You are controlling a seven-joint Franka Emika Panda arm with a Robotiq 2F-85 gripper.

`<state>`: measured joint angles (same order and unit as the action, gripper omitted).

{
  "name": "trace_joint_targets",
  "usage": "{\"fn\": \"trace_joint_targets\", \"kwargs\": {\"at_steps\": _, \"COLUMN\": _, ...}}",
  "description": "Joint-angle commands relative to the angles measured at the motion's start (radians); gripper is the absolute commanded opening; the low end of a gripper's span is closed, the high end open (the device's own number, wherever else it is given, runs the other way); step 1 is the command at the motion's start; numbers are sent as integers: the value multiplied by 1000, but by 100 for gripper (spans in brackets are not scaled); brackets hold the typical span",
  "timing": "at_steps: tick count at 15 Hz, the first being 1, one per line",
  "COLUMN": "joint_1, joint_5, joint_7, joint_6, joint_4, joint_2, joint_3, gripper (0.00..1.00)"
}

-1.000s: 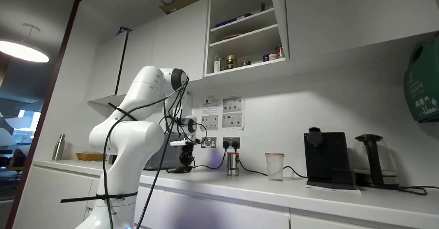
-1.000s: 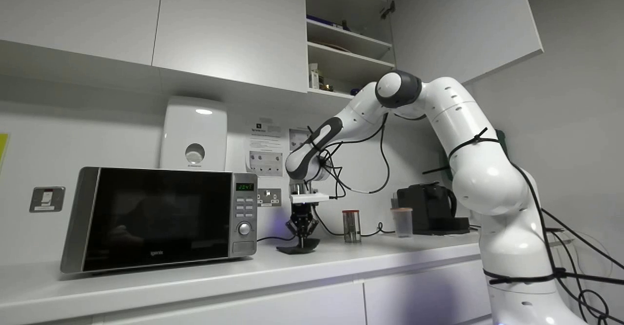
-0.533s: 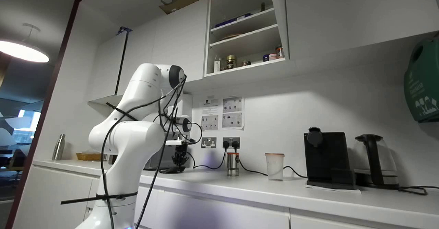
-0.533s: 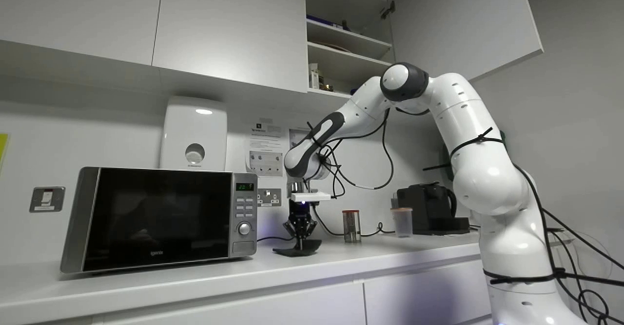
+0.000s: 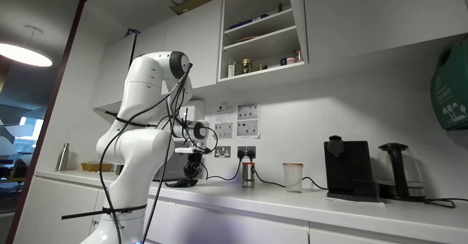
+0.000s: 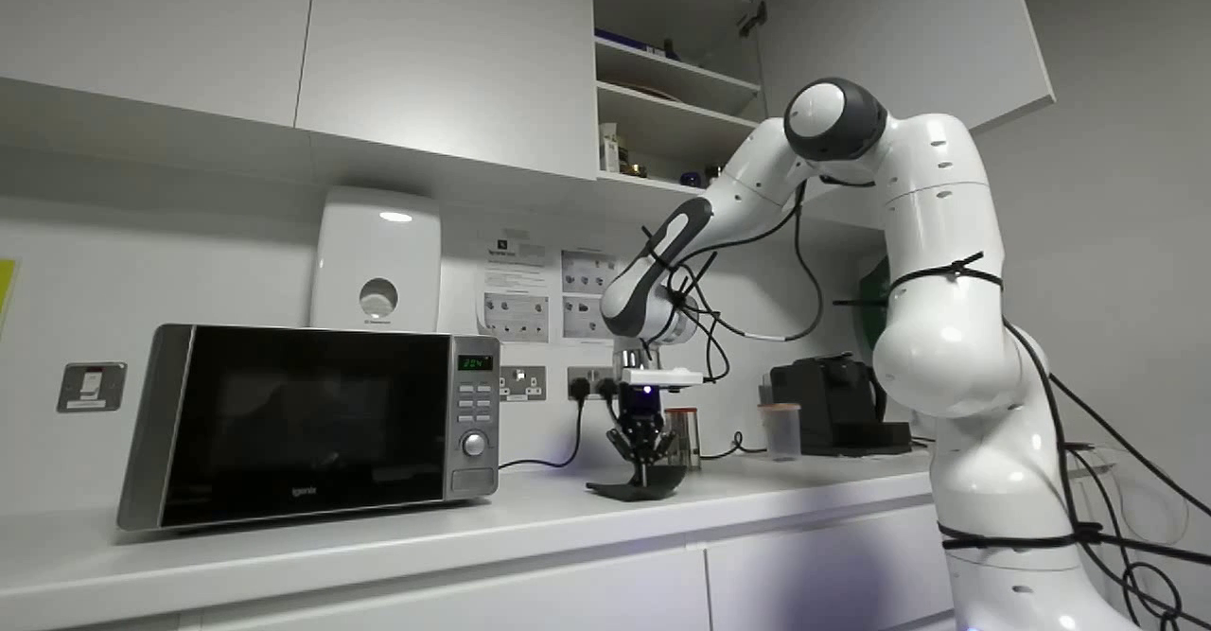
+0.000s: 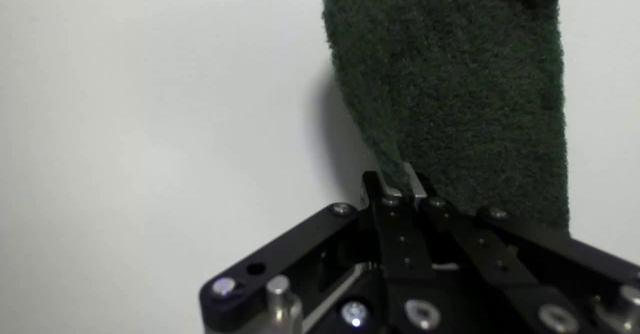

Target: Wipe the countertop with the cloth

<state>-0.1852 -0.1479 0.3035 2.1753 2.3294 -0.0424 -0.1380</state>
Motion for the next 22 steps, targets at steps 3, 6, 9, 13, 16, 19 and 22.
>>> {"fn": "trace_joint_targets", "kwargs": {"at_steps": 3, "joint_1": 141, "joint_5": -6, "joint_7": -31, "joint_6": 47, "joint_4": 247, "joint_2": -200, "joint_3": 109, "gripper": 1}}
{"fn": "trace_joint_targets", "kwargs": {"at_steps": 6, "joint_1": 240, "joint_5": 10, "joint_7": -37, "joint_6": 31, "joint_4": 273, "joint_2": -228, "joint_3": 189, "gripper": 1}}
{"fn": "trace_joint_targets", "kwargs": {"at_steps": 9, "joint_1": 312, "joint_5": 5, "joint_7": -59, "joint_6": 25, "joint_4": 234, "joint_2": -204, "joint_3": 252, "gripper": 1}}
{"fn": "trace_joint_targets", "kwargs": {"at_steps": 13, "joint_1": 328, "joint_5": -81, "joint_7": -93, "joint_6": -2, "joint_4": 160, "joint_2": -157, "joint_3": 297, "gripper": 1}}
{"fn": "trace_joint_targets", "kwargs": {"at_steps": 16, "joint_1": 299, "joint_5": -163, "joint_7": -106, "joint_6": -4, "joint_4": 137, "joint_2": -138, "joint_3": 280, "gripper": 1}}
{"fn": "trace_joint_targets", "kwargs": {"at_steps": 19, "joint_1": 257, "joint_5": -202, "joint_7": -94, "joint_6": -6, "joint_4": 107, "joint_2": -105, "joint_3": 239, "gripper": 1}}
{"fn": "trace_joint_targets", "kwargs": {"at_steps": 22, "joint_1": 219, "joint_5": -162, "joint_7": -54, "joint_6": -16, "joint_4": 63, "joint_2": -50, "joint_3": 183, "gripper": 1}}
